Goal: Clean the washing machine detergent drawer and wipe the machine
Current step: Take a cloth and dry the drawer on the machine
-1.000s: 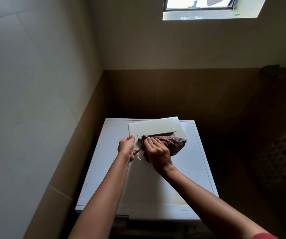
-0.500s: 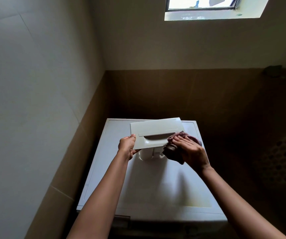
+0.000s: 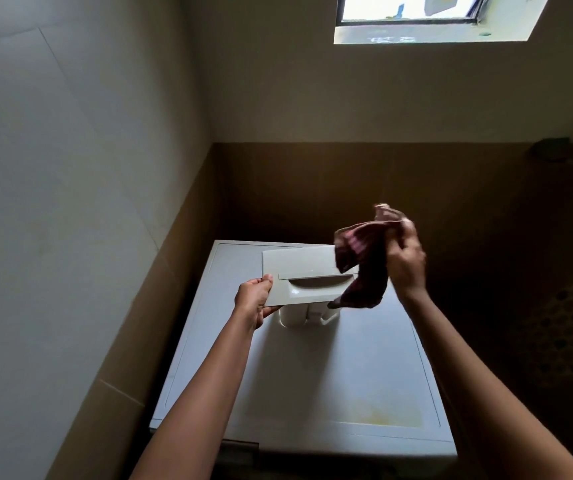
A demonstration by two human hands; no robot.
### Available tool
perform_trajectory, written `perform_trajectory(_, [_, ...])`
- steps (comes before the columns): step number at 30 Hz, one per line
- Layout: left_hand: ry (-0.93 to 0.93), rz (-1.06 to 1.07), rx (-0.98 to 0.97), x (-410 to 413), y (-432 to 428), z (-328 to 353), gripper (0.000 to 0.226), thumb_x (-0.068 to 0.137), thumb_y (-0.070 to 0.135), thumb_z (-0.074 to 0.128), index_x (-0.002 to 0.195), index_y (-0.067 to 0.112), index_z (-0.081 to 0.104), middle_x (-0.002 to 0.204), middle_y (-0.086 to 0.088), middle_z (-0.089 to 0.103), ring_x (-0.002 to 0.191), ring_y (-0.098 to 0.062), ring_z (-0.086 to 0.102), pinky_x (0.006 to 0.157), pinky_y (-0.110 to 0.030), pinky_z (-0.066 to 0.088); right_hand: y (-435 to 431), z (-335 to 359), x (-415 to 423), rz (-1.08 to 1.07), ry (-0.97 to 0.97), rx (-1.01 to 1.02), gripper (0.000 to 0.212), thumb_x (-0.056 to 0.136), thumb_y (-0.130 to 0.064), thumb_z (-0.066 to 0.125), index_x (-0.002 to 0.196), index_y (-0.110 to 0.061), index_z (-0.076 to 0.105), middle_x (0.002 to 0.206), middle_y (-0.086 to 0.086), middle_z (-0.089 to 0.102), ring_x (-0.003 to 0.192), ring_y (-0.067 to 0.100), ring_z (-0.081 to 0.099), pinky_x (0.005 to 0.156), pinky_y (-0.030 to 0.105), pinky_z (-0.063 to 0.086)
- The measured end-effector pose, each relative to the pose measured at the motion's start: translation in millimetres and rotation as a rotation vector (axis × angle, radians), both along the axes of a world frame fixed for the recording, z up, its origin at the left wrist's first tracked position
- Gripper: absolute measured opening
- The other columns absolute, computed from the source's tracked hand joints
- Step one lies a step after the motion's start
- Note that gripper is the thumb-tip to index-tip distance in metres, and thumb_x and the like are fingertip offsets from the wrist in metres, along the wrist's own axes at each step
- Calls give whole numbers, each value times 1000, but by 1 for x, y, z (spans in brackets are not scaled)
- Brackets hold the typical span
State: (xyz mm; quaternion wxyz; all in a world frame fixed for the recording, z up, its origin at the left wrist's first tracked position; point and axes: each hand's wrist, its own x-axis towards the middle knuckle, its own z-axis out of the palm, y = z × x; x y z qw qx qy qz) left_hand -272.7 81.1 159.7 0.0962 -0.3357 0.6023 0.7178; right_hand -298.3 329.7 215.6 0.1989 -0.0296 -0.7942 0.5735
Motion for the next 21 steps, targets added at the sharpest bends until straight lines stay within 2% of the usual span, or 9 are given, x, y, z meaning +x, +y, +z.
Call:
perform_trajectory(2, [-1, 3, 5, 0, 0, 0, 32, 96, 23, 57, 121, 4, 52, 115, -20, 63, 101, -32, 66, 67, -36, 57, -19, -24, -10, 169, -203, 401, 50, 99, -38, 38, 147, -31, 29, 155, 6, 26, 144, 22, 20, 115, 39, 16])
perform_trajectory(3, [0, 3, 8, 1, -1, 1, 32, 96, 23, 57, 121, 4, 53, 114, -20, 64, 99, -31, 66, 67, -36, 57, -30, -35, -10, 201, -324, 591, 59, 98, -47, 33, 152, -27, 17, 159, 10, 10, 147, 25, 4, 116, 43, 6])
perform_trajectory(4, [-3, 1, 8, 0, -2, 1, 31, 96, 23, 57, 120, 5, 53, 113, -20, 64, 99, -31, 66, 66, -36, 57, -39, -44, -9, 189, -398, 767, 70, 94, -56, 26, 153, -22, 9, 159, 12, 1, 147, 26, -4, 116, 45, 0])
perform_trajectory(6, [-4, -4, -1, -1, -2, 0, 27, 96, 23, 56, 117, 7, 52, 112, -19, 64, 98, -31, 66, 65, -35, 58, -54, -52, -8, 125, -405, 972, 85, 84, -63, 13, 153, -14, 4, 159, 13, 0, 147, 27, -4, 117, 44, -4])
perform_trajectory(11, [8, 8, 33, -1, -4, -4, 25, 96, 25, 57, 114, 7, 58, 93, -13, 67, 70, -22, 69, 76, -39, 58, -106, -50, -4, 150, -297, 1007, 86, 80, -59, 13, 152, -13, 11, 160, 11, 4, 147, 24, -3, 118, 41, -8])
perform_trajectory(12, [9, 13, 44, 0, -4, -4, 23, 96, 25, 57, 112, 8, 60, 91, -12, 67, 71, -23, 69, 75, -40, 57, -117, -52, -3, 170, -286, 1008, 86, 80, -59, 10, 152, -12, 11, 160, 11, 4, 147, 24, -3, 117, 41, -9])
perform_trajectory(15, [33, 57, 110, 0, -7, 1, 20, 98, 24, 53, 110, 8, 60, 94, -12, 67, 76, -22, 66, 65, -36, 59, -129, -53, -4, 207, -271, 1005, 94, 72, -61, -2, 153, -14, 10, 160, 9, 3, 147, 23, -4, 117, 40, -9])
perform_trajectory(18, [23, 63, 151, 0, -7, 7, 19, 97, 17, 54, 112, 7, 61, 92, -14, 68, 75, -22, 66, 54, -33, 59, -127, -56, -5, 252, -240, 1022, 87, 77, -58, 5, 153, -16, 9, 160, 7, 2, 147, 21, -5, 118, 39, -10])
perform_trajectory(21, [10, 84, 189, -1, -7, 8, 20, 96, 13, 55, 110, 2, 64, 92, -18, 70, 73, -25, 68, 49, -31, 58, -127, -60, 6, 325, -168, 1039, 87, 77, -60, 2, 153, -19, 13, 160, 5, 4, 147, 20, -3, 118, 39, -7])
